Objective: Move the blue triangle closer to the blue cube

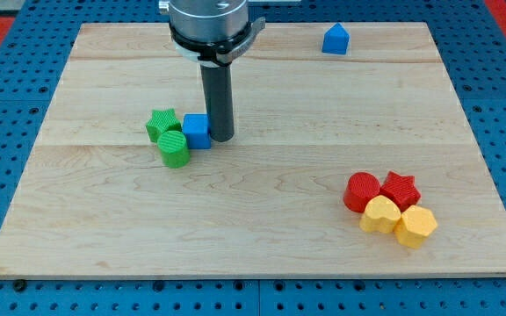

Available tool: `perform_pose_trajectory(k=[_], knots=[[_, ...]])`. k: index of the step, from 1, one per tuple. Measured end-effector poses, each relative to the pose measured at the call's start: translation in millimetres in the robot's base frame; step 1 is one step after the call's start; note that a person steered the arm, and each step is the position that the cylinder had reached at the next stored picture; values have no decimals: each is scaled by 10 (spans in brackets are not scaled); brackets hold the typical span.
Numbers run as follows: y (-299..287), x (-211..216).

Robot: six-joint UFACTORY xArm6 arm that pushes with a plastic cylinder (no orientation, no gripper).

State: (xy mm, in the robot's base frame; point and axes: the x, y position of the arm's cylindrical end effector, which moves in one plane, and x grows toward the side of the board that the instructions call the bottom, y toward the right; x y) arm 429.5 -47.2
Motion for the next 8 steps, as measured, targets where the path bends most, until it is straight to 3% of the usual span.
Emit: perform_pose_trajectory(k=[1, 2, 4, 5, 6, 8], knots=[[218, -128], [958, -515], [2188, -1426], [2466, -2001], [2330, -2152], [1893, -1971]])
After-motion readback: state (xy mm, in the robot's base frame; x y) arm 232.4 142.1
